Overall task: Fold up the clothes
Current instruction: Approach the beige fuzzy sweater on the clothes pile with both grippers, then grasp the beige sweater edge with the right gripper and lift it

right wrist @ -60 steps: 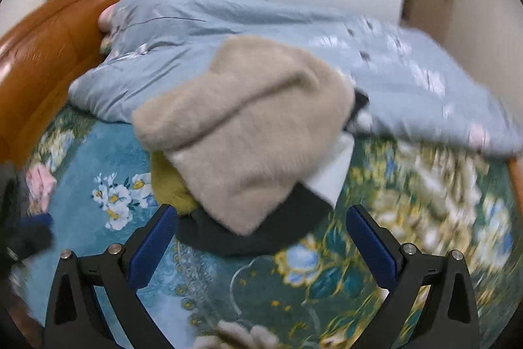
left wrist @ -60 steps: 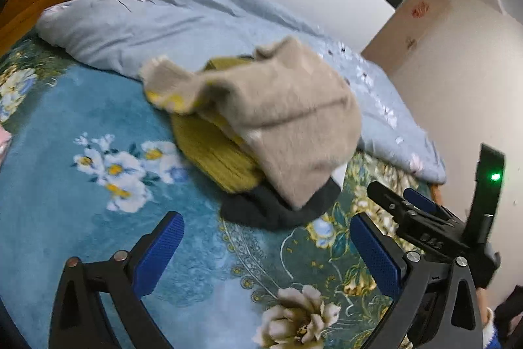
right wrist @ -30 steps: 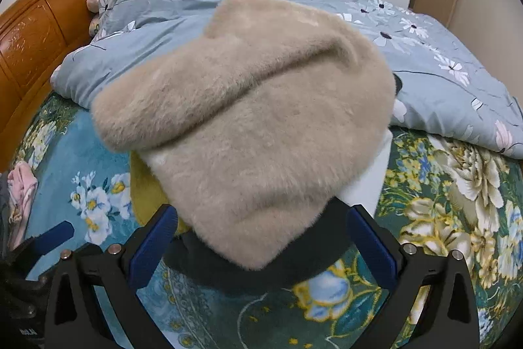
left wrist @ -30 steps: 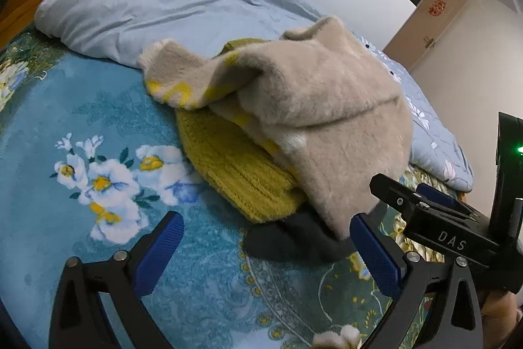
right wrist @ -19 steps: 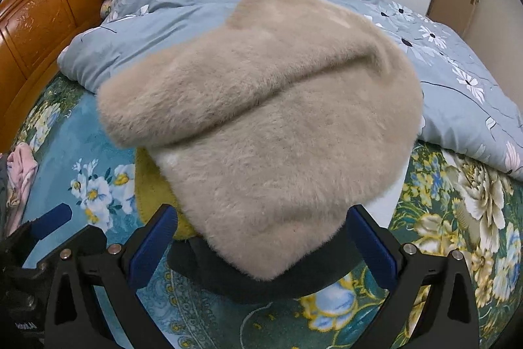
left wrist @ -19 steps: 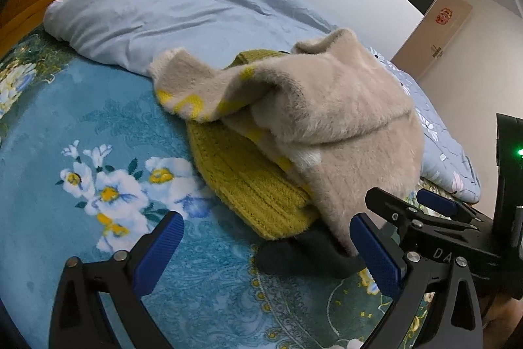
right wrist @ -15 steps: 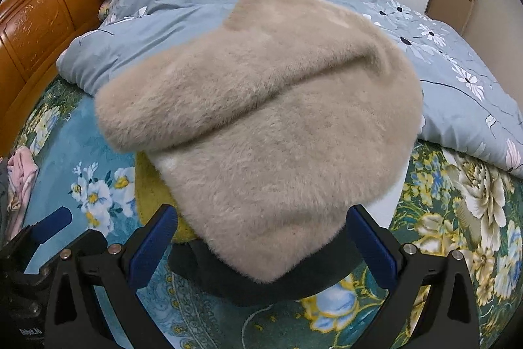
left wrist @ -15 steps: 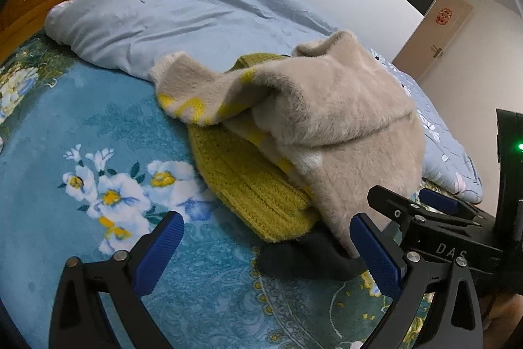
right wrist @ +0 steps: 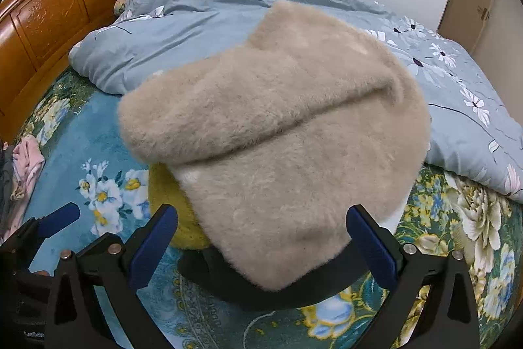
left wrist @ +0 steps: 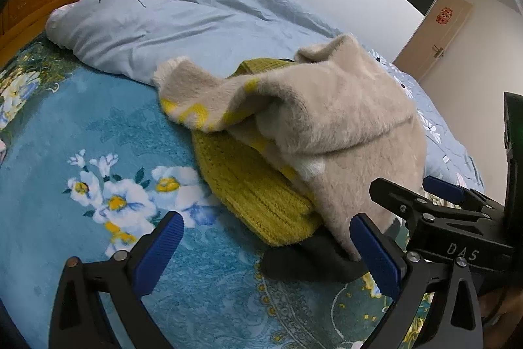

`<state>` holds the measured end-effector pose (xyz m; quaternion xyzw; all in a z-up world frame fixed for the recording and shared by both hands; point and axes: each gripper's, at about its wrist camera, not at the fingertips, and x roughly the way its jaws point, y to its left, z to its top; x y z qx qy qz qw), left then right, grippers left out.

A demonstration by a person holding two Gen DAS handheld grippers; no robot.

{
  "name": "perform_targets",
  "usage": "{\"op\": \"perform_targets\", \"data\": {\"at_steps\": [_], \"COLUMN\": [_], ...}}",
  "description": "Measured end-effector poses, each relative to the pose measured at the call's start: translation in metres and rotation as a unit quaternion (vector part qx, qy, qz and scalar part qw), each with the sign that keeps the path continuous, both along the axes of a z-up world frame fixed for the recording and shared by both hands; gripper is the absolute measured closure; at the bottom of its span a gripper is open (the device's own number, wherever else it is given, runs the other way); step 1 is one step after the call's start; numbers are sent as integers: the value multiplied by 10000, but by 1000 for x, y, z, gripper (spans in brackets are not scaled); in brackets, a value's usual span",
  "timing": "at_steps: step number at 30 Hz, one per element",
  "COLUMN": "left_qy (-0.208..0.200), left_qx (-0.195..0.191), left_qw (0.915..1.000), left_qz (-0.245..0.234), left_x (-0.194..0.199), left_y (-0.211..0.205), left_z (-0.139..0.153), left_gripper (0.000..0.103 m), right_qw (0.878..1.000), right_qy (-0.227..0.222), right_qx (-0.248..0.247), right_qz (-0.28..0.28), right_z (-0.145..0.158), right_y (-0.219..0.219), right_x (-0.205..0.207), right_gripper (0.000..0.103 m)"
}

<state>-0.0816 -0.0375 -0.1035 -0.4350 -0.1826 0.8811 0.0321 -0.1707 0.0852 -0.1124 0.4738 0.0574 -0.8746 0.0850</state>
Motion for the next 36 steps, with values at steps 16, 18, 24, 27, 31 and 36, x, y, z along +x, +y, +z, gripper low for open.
{"op": "perform_targets", "data": {"at_steps": [16,18,24,27,31,36], "left_qy": [-156,-199,-242,-231,-183,-225], "left_qx": [108,155,207,202,340,602], "left_qw": [9997,9993,9973,9962,9947,9943], "left_qz": [121,282,655,812,948,853], "left_x": [21,29,55,65,79,95], "left_y": [-56,-68,-98,-108,-113,-104], "left_z": [-18,-22,-22,-19,-13,-8], "left_gripper": [0,0,0,0,0,0], "right_qw": [9937,9875,9615,9751,9695,9585], "right_qy": [735,841,808,719,1294,2123], "right_qx": [722,1043,2444,1984,1989,1899], "right_qz": [442,831,967,686,614,138], "right_z": [24,18,-14,4,40,107], "right_y": [-62,-91,-134,-120,-108,-55], "right_x": [-24,-27,-59,-69,-48,-12], "right_gripper": [0,0,29,46,84,89]}}
